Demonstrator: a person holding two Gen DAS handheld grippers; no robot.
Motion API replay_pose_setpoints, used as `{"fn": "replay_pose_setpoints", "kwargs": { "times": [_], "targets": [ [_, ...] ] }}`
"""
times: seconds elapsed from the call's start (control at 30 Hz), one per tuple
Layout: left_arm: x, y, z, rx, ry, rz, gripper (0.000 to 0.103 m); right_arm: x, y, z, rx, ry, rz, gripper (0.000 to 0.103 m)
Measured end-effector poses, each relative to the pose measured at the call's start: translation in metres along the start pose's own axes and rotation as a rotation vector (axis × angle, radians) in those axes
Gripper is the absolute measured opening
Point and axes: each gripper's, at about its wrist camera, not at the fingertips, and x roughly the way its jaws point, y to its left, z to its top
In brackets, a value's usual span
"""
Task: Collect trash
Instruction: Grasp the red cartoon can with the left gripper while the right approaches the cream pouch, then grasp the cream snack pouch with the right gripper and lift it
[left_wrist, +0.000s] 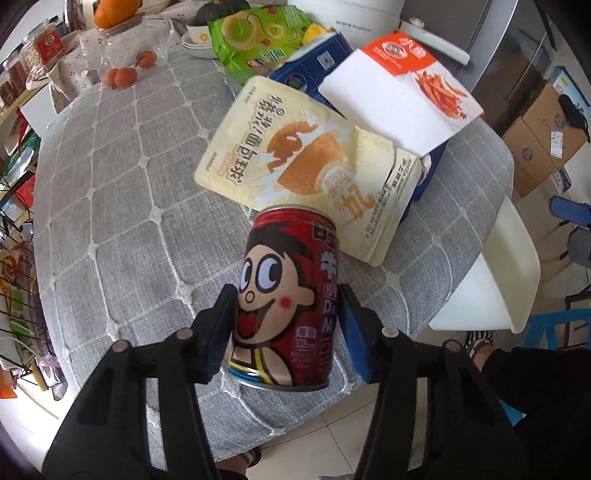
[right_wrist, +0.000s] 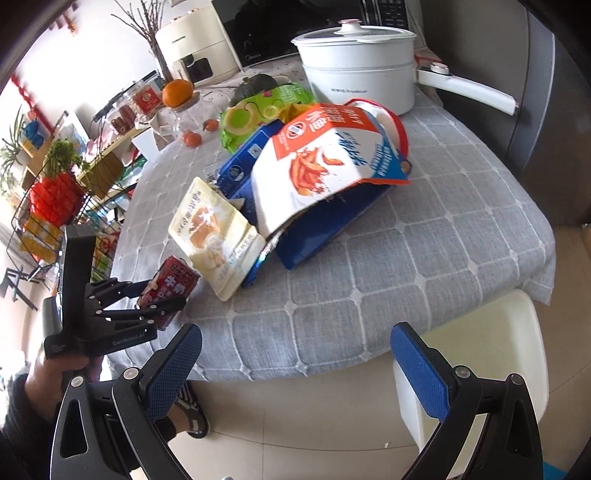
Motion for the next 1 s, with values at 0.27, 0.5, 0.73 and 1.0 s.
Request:
{"fn": "replay_pose_setpoints", "kwargs": {
  "times": [0.27, 0.5, 0.73, 1.0],
  "targets": [
    [-0.052, 0.051, -0.022, -0.156, -0.151, 0.023, 0.056, 0.039, 0.064, 0.045, -0.233, -0.012, 0.093, 0.099],
    [-0.051, 0.080, -0.025, -0.215, -0.141, 0.016, 0.056, 0.112, 0.111, 0.081, -0.427, 0.039, 0.023, 0.099],
    [-0.055, 0.089, -0.027, -0.222, -0.146, 0.015, 0.056, 0.177, 0.128, 0.068, -0.515, 0.138, -0.125, 0.081],
    [-0.062, 0.093, -0.031, -0.236, -0.166, 0.011, 0.056, 0.170, 0.130, 0.055, -0.445, 0.091, -0.051, 0.015]
  ]
}}
